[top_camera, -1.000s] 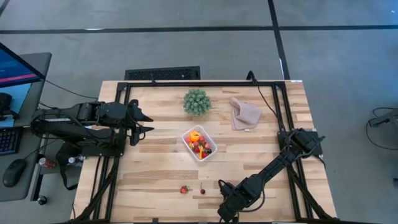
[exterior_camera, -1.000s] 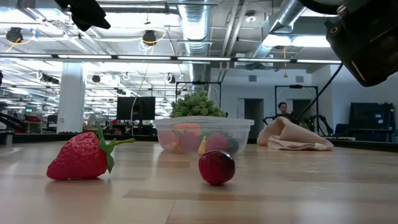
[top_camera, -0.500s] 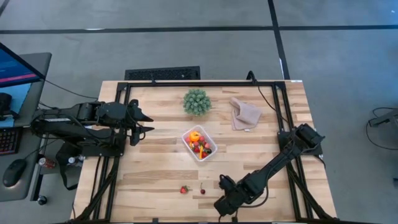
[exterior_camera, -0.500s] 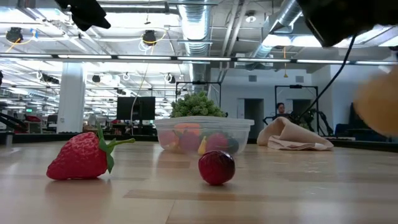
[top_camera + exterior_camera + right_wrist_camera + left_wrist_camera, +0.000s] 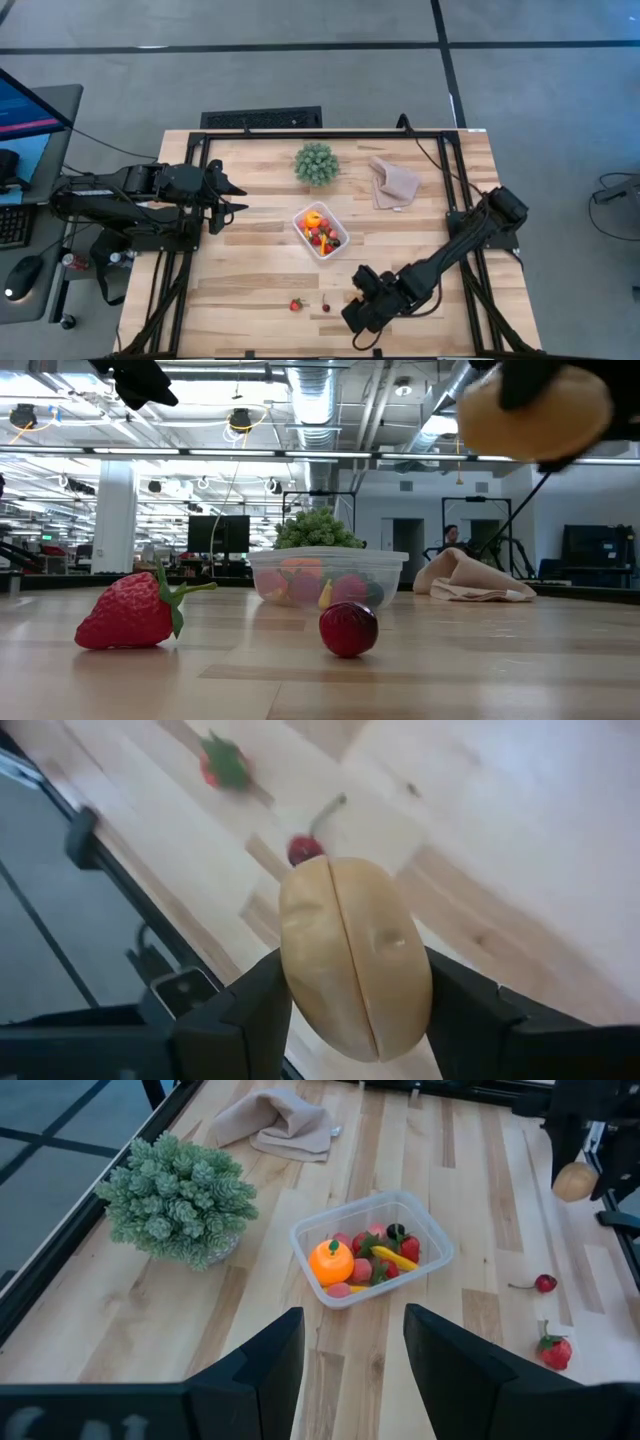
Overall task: Pick and placing Produce into tupperware
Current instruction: Put the brown potato into the transparent container
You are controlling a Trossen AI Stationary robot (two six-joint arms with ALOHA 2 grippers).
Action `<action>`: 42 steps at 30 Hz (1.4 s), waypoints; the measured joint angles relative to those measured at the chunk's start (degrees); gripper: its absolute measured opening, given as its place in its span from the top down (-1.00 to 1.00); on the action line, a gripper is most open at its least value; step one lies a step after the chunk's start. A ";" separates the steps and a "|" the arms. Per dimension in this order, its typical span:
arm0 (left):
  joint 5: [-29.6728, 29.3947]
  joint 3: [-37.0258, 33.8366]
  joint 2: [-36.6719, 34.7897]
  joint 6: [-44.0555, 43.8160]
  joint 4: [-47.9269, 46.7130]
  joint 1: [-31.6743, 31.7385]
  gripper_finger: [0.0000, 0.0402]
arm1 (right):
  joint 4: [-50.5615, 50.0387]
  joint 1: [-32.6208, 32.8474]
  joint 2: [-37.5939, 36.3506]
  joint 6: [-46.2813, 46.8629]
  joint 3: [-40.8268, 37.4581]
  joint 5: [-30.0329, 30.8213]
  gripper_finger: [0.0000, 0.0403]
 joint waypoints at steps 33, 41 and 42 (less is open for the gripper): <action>-1.31 0.00 -0.01 0.13 1.69 0.02 0.18 | 12.48 -10.68 -6.97 -35.90 0.09 9.63 0.07; -1.33 0.00 0.00 0.03 5.98 0.02 0.18 | 9.78 -14.33 -6.94 -39.65 0.09 14.67 0.01; -1.33 0.00 -0.01 0.12 6.50 0.02 0.18 | 8.68 -14.92 -6.92 -39.61 0.09 15.07 0.00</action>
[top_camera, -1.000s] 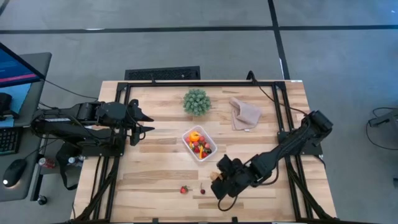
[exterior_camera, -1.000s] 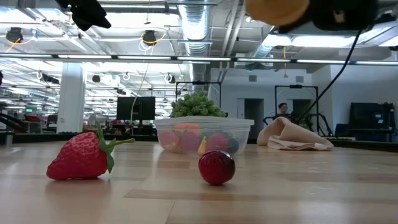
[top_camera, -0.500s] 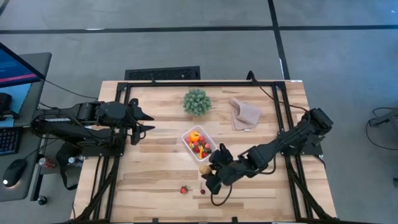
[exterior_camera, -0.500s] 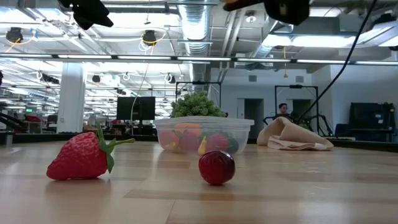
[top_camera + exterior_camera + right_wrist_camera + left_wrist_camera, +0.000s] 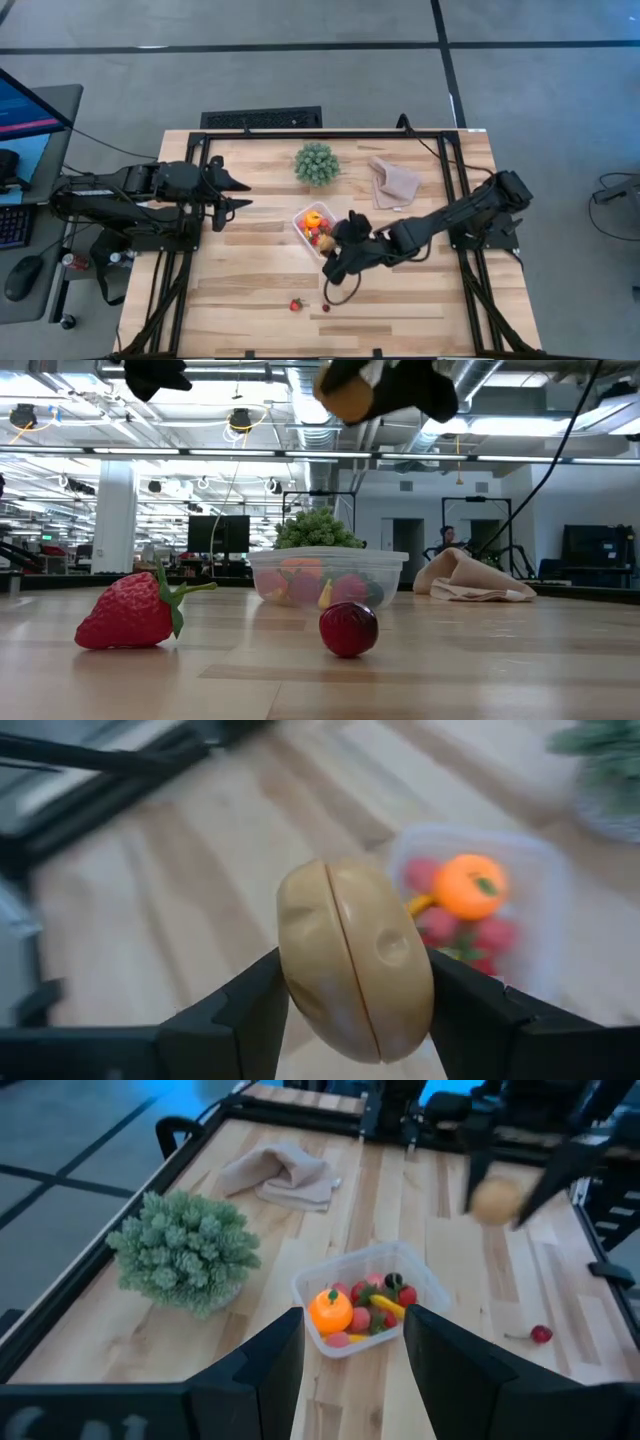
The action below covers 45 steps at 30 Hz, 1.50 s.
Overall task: Pick and placing Produce into tupperware
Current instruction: Put the brown potato into the transparent container
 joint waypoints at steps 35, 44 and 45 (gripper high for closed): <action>-1.65 0.04 1.13 0.27 2.05 0.00 0.18 | 0.25 -7.34 14.21 4.45 0.22 4.72 0.01; -1.49 0.04 2.90 0.38 2.71 0.00 0.18 | -0.66 -8.69 14.71 4.68 0.20 4.71 0.05; -1.49 0.04 3.06 0.41 2.59 0.00 0.18 | -0.66 -8.87 14.57 4.60 0.20 4.56 0.05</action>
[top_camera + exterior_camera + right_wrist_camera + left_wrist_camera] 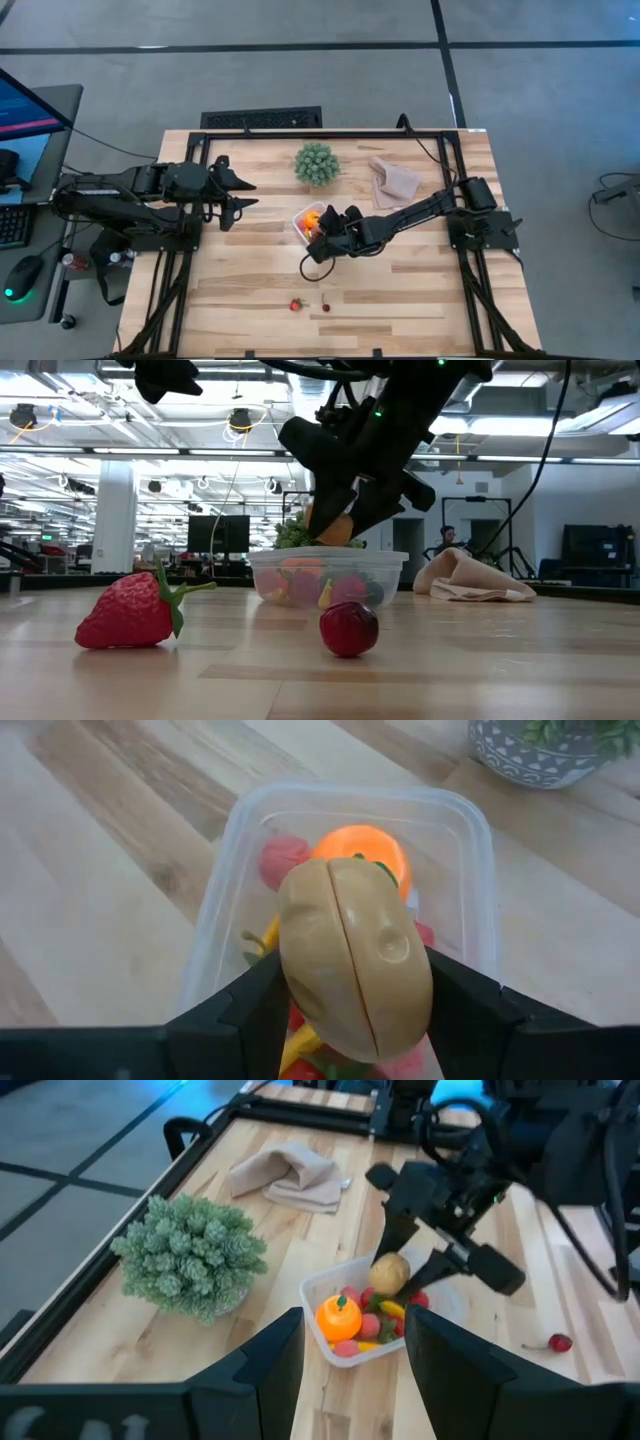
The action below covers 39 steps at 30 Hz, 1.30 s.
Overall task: Pick and placing Produce into tupperware
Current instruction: Put the brown potato into the transparent container, then put the red strawberry into the transparent container
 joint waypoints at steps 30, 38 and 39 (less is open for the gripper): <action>0.07 0.00 0.12 1.64 -0.09 0.00 0.18 | -0.08 -1.34 -0.64 -0.22 0.00 -1.77 -0.09; 0.06 -0.02 0.28 1.05 -0.11 0.00 0.18 | 0.04 -0.17 -6.88 -6.84 0.57 -0.23 -0.10; 0.09 -0.03 0.34 0.57 -0.18 0.00 0.18 | -0.22 0.07 -7.98 -8.28 0.57 -0.11 -0.09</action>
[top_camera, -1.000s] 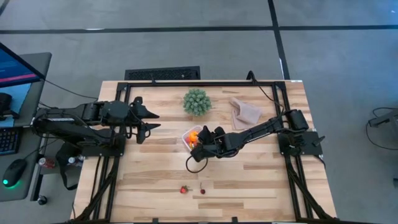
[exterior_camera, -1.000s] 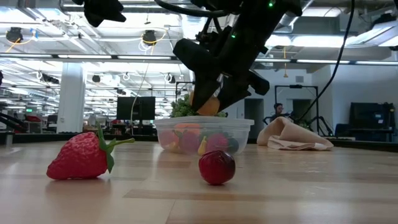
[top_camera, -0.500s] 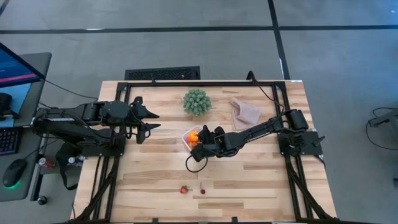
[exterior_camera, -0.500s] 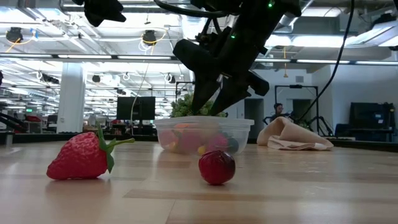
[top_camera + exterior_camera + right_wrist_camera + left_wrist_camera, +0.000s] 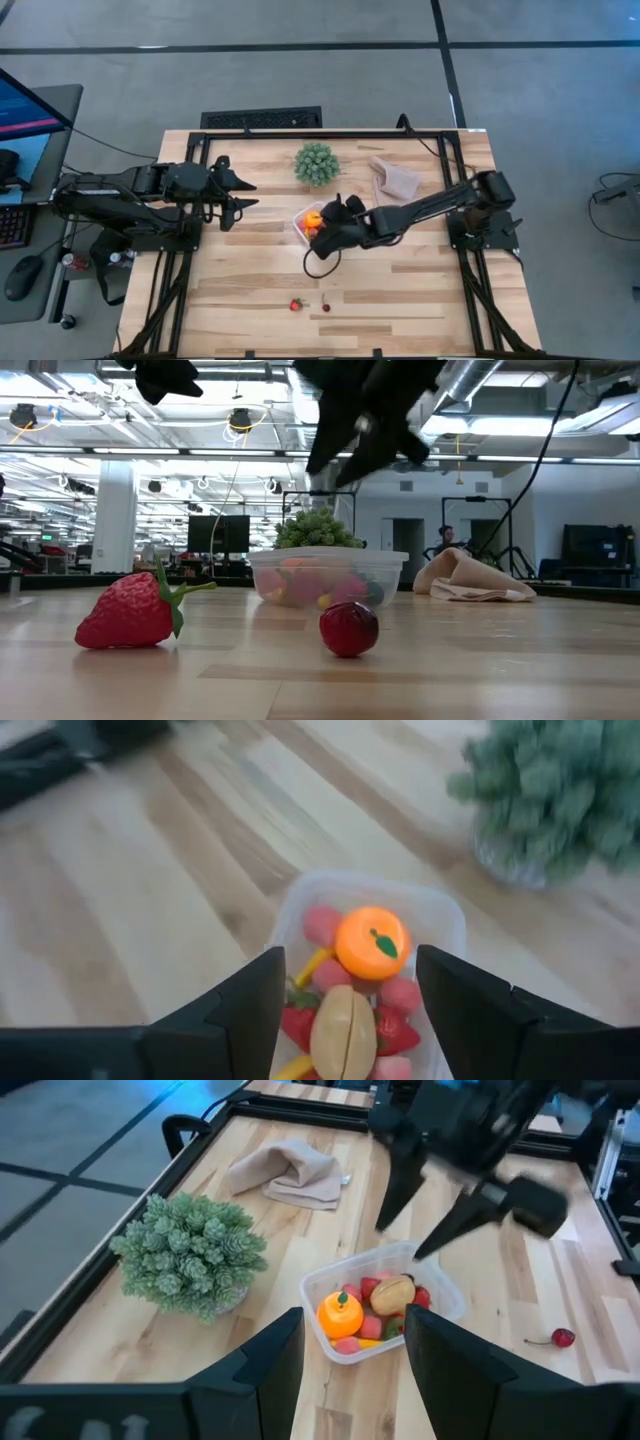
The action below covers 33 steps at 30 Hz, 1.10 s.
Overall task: Pick and placing Produce into tupperware
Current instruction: Put the red strawberry into the transparent container
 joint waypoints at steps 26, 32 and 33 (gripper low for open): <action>8.88 -0.02 12.00 -7.94 2.61 -2.60 0.18 | -24.80 12.00 -24.32 -12.78 -0.02 1.49 0.13; 9.46 -0.02 18.22 -8.06 6.31 -4.34 0.18 | -32.25 14.93 -28.10 -10.67 -0.12 2.26 0.19; 9.69 -0.02 19.13 -8.25 7.28 -4.53 0.18 | -32.97 15.45 -28.83 -10.07 -0.65 2.24 0.20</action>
